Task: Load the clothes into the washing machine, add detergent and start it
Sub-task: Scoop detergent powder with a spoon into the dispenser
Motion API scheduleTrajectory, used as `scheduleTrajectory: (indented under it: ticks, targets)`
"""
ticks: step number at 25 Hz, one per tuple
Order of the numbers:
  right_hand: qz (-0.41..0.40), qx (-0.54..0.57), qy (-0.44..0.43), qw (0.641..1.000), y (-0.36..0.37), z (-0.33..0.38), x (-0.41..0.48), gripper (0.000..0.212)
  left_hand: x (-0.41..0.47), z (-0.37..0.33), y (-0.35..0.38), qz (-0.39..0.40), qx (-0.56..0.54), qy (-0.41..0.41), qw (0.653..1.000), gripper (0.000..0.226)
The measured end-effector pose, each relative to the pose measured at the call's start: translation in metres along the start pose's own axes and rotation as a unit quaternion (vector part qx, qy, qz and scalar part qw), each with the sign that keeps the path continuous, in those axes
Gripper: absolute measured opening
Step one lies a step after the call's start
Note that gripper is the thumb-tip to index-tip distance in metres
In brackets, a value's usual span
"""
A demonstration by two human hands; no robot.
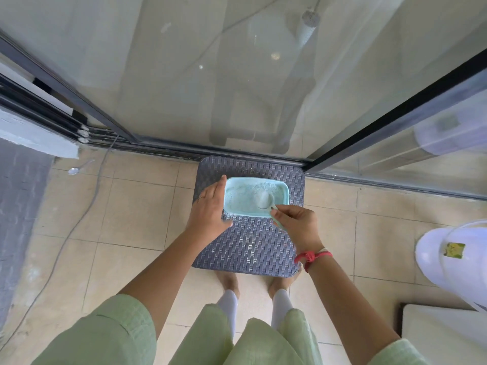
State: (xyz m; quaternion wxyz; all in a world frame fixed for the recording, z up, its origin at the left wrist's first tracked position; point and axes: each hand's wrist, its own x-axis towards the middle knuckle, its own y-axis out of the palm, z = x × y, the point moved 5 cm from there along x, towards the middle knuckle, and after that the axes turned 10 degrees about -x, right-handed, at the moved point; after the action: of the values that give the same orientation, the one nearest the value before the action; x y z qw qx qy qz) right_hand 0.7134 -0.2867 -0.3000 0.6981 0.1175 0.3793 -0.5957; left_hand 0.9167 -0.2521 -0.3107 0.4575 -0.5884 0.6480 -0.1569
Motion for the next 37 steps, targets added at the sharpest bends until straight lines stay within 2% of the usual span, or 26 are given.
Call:
scheduleTrajectory:
  ticks: [2,5,7,8,10,11,13,18,23,27,30,34,37]
  targets:
    - [-0.053,-0.072,-0.039,0.995,-0.007,0.004,-0.009,0.011,-0.005,-0.003,-0.004,-0.004,-0.007,-0.007,1.000,0.111]
    - [-0.118,-0.232,-0.112,0.959,-0.012,0.019,-0.022,0.009,-0.013,-0.009,-0.007,-0.013,-0.008,-0.010,1.000,0.106]
    - [-0.128,-0.254,-0.119,0.951,-0.014,0.020,-0.024,0.010,-0.018,-0.012,-0.007,-0.012,-0.015,-0.013,1.000,0.105]
    - [-0.122,-0.230,-0.100,0.960,-0.015,0.018,-0.024,0.009,-0.021,-0.015,-0.008,-0.012,-0.021,-0.012,1.000,0.104]
    - [-0.073,-0.086,-0.021,0.993,-0.019,0.010,-0.027,0.004,-0.031,-0.023,-0.014,-0.020,-0.036,-0.002,0.999,0.101]
    - [-0.038,0.010,0.025,0.999,-0.021,0.007,-0.032,0.003,-0.036,-0.029,-0.019,-0.029,-0.047,0.005,0.998,0.100]
    - [0.019,0.156,0.077,0.985,-0.028,0.009,-0.048,0.004,-0.051,-0.041,-0.031,-0.048,-0.071,0.018,0.996,0.098]
    - [0.078,0.262,0.019,0.962,-0.079,0.042,-0.111,0.009,-0.090,-0.078,-0.061,-0.087,-0.113,0.054,0.988,0.094]
    - [0.076,0.335,-0.055,0.938,-0.167,0.054,-0.202,0.013,-0.131,-0.161,-0.059,-0.113,-0.130,0.119,0.978,0.088]
    - [0.002,0.360,-0.052,0.932,-0.266,0.001,-0.279,0.011,-0.176,-0.278,-0.011,-0.047,-0.152,0.182,0.970,0.094]
    - [-0.094,0.375,-0.048,0.921,-0.347,-0.061,-0.345,0.010,-0.217,-0.371,0.047,0.006,-0.163,0.239,0.957,0.099]
    - [-0.223,0.425,-0.041,0.876,-0.434,-0.142,-0.424,0.009,-0.275,-0.479,0.125,0.106,-0.148,0.326,0.928,0.102]
    - [-0.308,0.476,-0.032,0.823,-0.479,-0.190,-0.475,0.011,-0.315,-0.546,0.172,0.168,-0.128,0.392,0.896,0.099]
